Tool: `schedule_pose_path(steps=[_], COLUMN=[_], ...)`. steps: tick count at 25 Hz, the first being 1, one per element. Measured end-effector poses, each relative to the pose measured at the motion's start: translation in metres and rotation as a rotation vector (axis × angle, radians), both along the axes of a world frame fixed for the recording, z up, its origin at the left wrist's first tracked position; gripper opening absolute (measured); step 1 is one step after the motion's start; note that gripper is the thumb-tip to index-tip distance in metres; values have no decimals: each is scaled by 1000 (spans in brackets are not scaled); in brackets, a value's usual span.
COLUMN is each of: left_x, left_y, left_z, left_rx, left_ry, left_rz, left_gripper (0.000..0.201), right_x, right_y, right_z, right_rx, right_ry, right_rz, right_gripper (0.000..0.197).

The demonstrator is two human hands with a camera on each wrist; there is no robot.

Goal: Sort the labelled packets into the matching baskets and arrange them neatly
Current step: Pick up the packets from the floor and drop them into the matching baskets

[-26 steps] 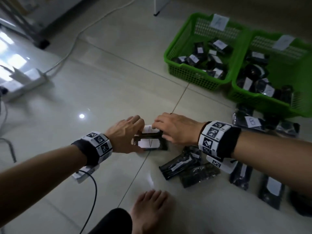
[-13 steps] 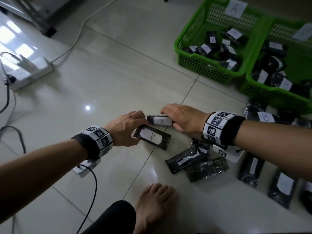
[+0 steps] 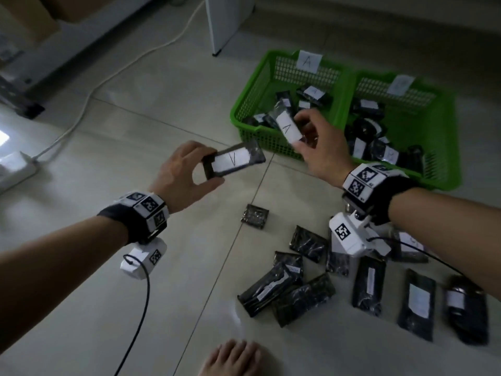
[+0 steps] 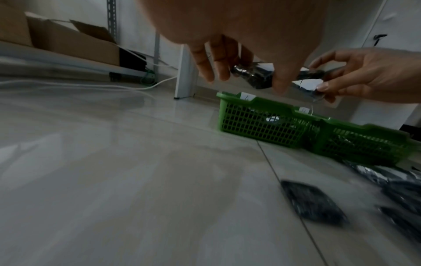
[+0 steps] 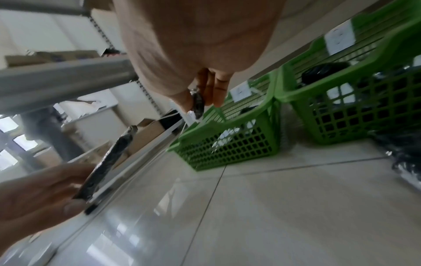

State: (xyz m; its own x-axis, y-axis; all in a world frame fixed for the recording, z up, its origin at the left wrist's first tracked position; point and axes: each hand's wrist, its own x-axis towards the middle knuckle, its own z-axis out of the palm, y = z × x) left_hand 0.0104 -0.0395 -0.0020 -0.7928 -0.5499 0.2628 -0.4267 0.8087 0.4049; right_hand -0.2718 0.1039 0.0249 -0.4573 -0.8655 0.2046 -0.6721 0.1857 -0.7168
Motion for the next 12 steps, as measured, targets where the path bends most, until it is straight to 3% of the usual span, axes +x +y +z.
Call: schedule_pose_path(steps=[4, 8, 12], left_x=[-66, -133, -185], left_y=[-37, -65, -88], left_z=[20, 27, 17], left_rx=[1, 20, 56], left_ry=[-3, 6, -47], left_rz=[21, 50, 65], left_gripper=[59, 50, 43], right_x=[-40, -56, -66], right_y=[-12, -27, -18], right_z=[2, -11, -33], right_rx=[28, 95, 329], right_ry=[40, 141, 524], right_rz=[-195, -215, -106], right_gripper=[23, 9, 23])
